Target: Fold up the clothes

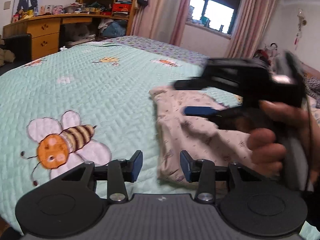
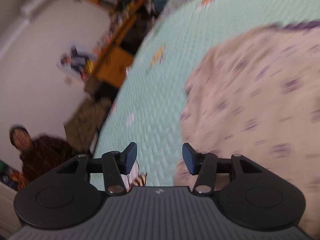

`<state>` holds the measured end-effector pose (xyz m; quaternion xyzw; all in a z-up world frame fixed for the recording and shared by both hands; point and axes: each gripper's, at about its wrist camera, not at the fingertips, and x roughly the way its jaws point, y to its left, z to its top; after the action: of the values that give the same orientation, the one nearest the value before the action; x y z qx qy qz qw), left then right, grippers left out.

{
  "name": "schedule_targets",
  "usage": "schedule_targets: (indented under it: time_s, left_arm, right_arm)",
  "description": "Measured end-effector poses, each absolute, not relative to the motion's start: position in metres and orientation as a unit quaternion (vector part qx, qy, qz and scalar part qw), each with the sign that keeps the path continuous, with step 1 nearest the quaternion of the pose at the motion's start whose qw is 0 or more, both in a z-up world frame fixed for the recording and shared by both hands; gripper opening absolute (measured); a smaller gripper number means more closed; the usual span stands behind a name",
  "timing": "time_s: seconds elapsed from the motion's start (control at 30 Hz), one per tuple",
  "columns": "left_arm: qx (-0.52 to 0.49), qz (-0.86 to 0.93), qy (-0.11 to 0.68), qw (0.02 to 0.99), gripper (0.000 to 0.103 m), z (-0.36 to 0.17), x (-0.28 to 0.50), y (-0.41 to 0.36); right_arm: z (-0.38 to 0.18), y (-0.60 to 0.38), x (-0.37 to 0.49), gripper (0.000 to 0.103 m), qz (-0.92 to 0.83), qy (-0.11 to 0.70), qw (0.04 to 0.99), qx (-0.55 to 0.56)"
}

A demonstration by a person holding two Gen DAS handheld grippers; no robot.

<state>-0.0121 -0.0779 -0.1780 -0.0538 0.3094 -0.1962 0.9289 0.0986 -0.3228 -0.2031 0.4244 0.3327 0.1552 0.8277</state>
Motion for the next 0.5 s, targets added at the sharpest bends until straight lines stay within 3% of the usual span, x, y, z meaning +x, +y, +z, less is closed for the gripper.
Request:
schedule_targets:
  time_s: [0.2, 0.33, 0.43, 0.5]
  left_arm:
    - [-0.069, -0.27, 0.283, 0.918, 0.045, -0.171, -0.011, -0.1]
    - [-0.062, -0.258, 0.33, 0.906, 0.045, -0.201, -0.004, -0.105]
    - [-0.082, -0.235, 0.375, 0.893, 0.034, -0.224, 0.0, -0.091]
    - [-0.084, -0.232, 0.375, 0.893, 0.04, -0.222, -0.006, -0.081]
  right_arm:
    - [-0.198, -0.362, 0.085, 0.054, 0.141, 0.298, 0.816, 0.476]
    - [-0.21, -0.344, 0.098, 0.054, 0.175, 0.33, 0.802, 0.466]
    - [-0.226, -0.326, 0.116, 0.054, 0.191, 0.362, 0.786, 0.463]
    - [-0.236, -0.321, 0.123, 0.054, 0.188, 0.383, 0.778, 0.46]
